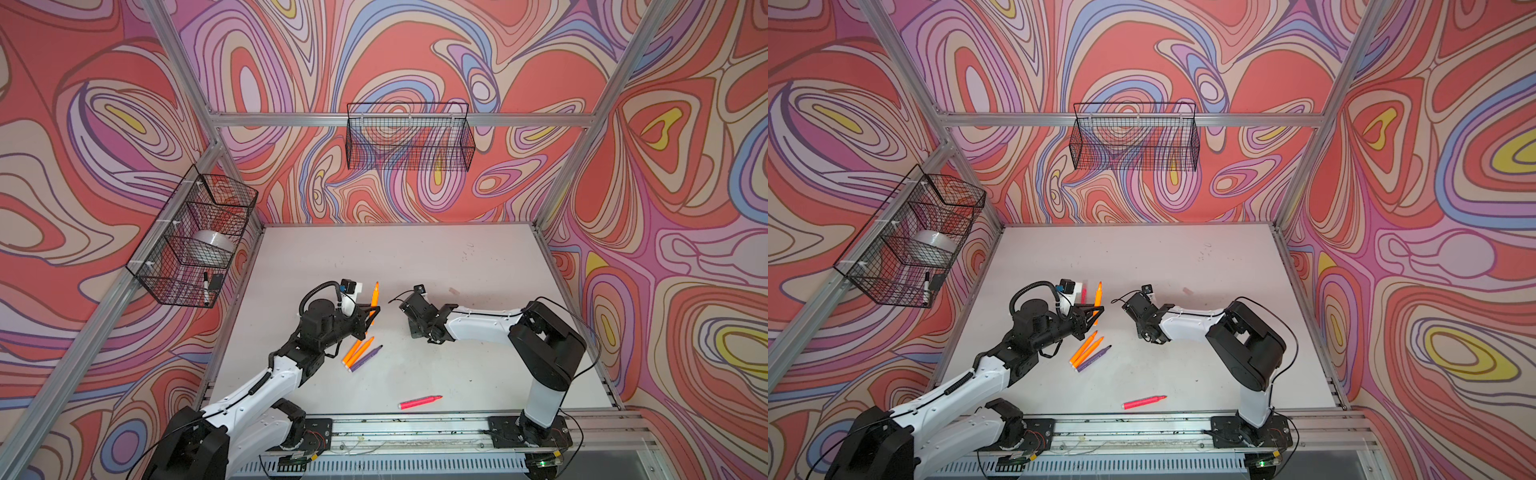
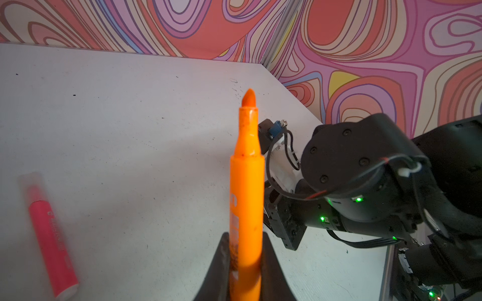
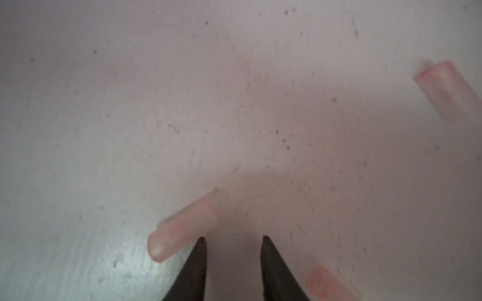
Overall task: Insert pens into pen caps
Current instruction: Move the pen cap to the center of the table.
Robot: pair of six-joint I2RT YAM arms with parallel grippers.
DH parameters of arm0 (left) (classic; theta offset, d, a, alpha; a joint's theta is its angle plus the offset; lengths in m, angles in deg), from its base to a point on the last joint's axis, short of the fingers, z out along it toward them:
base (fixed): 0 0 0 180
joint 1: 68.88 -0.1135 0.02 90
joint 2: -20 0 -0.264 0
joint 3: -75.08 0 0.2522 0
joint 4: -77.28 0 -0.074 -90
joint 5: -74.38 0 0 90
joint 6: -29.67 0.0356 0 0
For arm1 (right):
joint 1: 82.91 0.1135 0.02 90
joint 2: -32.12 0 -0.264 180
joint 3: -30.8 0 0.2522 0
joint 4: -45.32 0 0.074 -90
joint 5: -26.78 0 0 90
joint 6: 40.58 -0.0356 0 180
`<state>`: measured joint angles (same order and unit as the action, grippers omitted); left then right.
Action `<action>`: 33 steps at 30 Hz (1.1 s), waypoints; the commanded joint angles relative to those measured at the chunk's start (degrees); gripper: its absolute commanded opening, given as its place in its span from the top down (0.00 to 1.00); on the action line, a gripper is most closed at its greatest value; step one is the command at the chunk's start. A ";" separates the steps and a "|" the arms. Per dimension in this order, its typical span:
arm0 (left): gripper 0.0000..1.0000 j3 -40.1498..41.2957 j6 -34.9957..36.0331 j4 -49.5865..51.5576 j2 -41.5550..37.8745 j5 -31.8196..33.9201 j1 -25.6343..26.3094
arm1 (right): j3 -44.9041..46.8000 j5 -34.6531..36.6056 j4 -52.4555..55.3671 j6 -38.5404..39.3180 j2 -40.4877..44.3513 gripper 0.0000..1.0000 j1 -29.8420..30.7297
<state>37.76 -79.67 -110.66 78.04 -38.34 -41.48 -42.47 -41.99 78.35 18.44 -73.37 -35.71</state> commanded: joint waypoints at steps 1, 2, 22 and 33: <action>1.00 -0.27 0.09 -1.38 -1.01 -0.44 0.07 | -1.23 0.40 0.51 -0.23 -2.77 0.65 -0.99; 1.00 -0.25 0.18 -1.36 -1.05 -0.31 0.09 | -1.39 0.22 0.14 -0.18 -3.02 0.65 -1.12; 1.00 -0.14 1.18 -1.18 -1.49 0.12 0.02 | -3.59 -3.60 -3.12 -0.93 1.79 0.67 -1.48; 1.00 0.84 1.84 -0.63 -4.69 1.81 0.08 | -6.41 -6.49 -1.68 -1.71 -3.42 0.70 -1.41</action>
<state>38.16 -78.92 -110.68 74.00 -37.14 -41.48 -47.91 -47.76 76.23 17.59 -75.79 -37.05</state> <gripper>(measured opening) 0.165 0.305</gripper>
